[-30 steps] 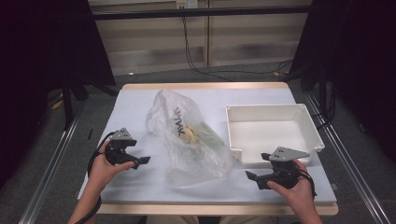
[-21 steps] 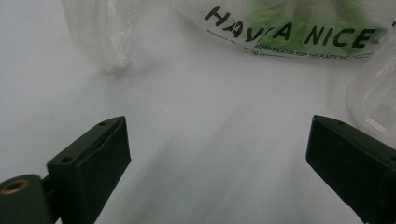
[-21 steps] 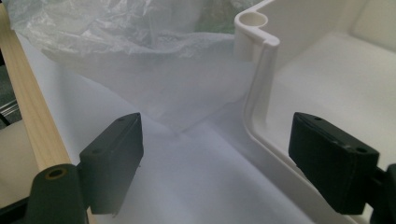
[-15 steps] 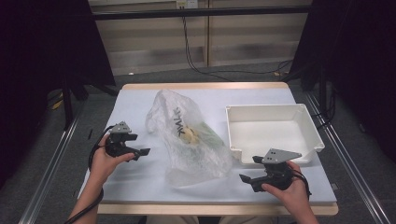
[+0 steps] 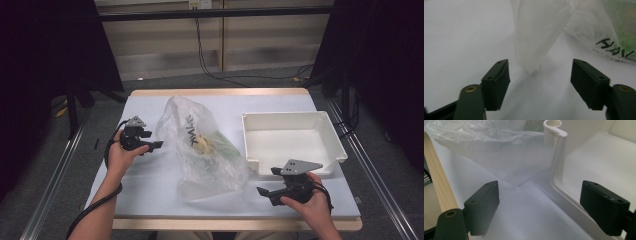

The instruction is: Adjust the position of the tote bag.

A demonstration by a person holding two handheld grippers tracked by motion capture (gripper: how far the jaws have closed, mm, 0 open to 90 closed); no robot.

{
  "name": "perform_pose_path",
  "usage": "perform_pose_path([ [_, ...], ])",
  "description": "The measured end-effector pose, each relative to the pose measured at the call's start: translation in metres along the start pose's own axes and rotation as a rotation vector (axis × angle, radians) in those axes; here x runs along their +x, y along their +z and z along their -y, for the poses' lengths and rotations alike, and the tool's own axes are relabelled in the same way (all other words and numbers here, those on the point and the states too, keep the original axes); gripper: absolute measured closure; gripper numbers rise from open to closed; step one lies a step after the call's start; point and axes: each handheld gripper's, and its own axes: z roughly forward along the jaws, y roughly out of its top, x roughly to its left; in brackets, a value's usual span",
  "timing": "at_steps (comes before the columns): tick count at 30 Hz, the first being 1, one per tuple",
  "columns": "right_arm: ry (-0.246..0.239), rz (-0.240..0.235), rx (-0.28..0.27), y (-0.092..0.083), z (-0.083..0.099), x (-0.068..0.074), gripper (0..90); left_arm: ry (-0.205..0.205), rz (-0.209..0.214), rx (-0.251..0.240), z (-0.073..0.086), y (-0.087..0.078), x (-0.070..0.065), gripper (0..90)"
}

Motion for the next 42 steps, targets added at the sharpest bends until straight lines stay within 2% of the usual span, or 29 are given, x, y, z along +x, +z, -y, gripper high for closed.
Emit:
perform_pose_path([
  [1, -0.003, -0.001, -0.002, 0.0, 0.0, 0.0, 15.2, 0.003, 0.007, -0.007, -0.002, 0.002, 0.002, 41.9],
  [4, -0.004, -0.002, 0.0, 0.0, -0.001, 0.001, 15.2, 0.015, -0.001, -0.03, -0.004, 0.004, 0.0, 46.6],
  [5, -0.002, -0.005, -0.001, 0.001, -0.002, 0.002, 15.2, 0.019, 0.003, -0.017, -0.005, 0.003, 0.0, 54.0],
  [7, 0.001, -0.008, -0.002, 0.001, -0.002, 0.002, 15.2, 0.019, -0.003, -0.026, -0.004, 0.003, 0.0, 55.9],
  [8, -0.001, -0.013, -0.004, 0.001, -0.002, 0.002, 15.2, 0.011, 0.01, -0.017, -0.003, 0.002, 0.001, 63.2],
  [9, 0.002, -0.021, -0.01, 0.001, -0.004, 0.004, 15.2, 0.003, 0.015, -0.032, -0.001, 0.001, 0.002, 70.1],
  [10, 0.002, -0.022, -0.008, 0.001, -0.004, 0.005, 15.2, 0.009, 0.017, -0.021, 0.0, -0.001, 0.001, 75.5],
  [15, -0.014, -0.044, -0.005, 0.007, -0.008, 0.011, 15.3, -0.011, 0.043, -0.001, 0.001, -0.009, -0.003, 84.4],
  [18, 0.004, -0.066, -0.001, 0.01, -0.011, 0.013, 15.4, -0.014, 0.052, -0.003, 0.002, -0.011, -0.004, 85.1],
  [20, -0.008, -0.082, -0.009, 0.014, -0.015, 0.017, 18.0, -0.024, 0.07, 0.017, 0.004, -0.013, -0.008, 86.2],
  [22, -0.017, -0.088, -0.011, 0.015, -0.017, 0.018, 19.8, -0.024, 0.07, 0.03, 0.004, -0.014, -0.01, 86.8],
  [23, -0.026, -0.102, -0.018, 0.017, -0.02, 0.021, 23.9, -0.054, 0.079, 0.047, 0.006, -0.017, -0.013, 87.4],
  [26, -0.04, -0.105, -0.022, 0.019, -0.023, 0.023, 25.8, -0.05, 0.078, 0.056, 0.008, -0.02, -0.014, 87.7],
  [30, -0.057, -0.122, -0.019, 0.023, -0.027, 0.027, 26.3, -0.064, 0.087, 0.048, 0.01, -0.023, -0.017, 88.1],
  [31, -0.064, -0.127, -0.018, 0.025, -0.028, 0.028, 26.3, -0.045, 0.074, 0.04, 0.01, -0.024, -0.018, 85.1],
  [33, -0.068, -0.127, -0.02, 0.025, -0.029, 0.027, 26.0, -0.03, 0.068, 0.026, 0.009, -0.024, -0.017, 70.3],
  [34, -0.068, -0.127, -0.02, 0.025, -0.029, 0.027, 26.0, -0.021, 0.049, 0.032, 0.008, -0.023, -0.018, 70.3],
  [35, -0.064, -0.133, -0.018, 0.025, -0.029, 0.027, 25.8, -0.007, 0.038, 0.043, 0.007, -0.023, -0.017, 65.7],
  [36, -0.063, -0.137, -0.015, 0.025, -0.029, 0.027, 25.7, -0.016, 0.03, 0.041, 0.007, -0.022, -0.017, 60.8],
  [38, -0.061, -0.142, -0.013, 0.026, -0.028, 0.027, 25.6, -0.024, 0.04, 0.007, 0.005, -0.021, -0.014, 57.9],
  [40, -0.067, -0.143, -0.011, 0.026, -0.028, 0.028, 25.5, -0.008, 0.047, -0.017, 0.002, -0.019, -0.013, 56.9],
  [42, -0.067, -0.139, -0.014, 0.025, -0.028, 0.029, 25.5, -0.028, 0.041, -0.037, -0.003, -0.017, -0.009, 54.7],
])
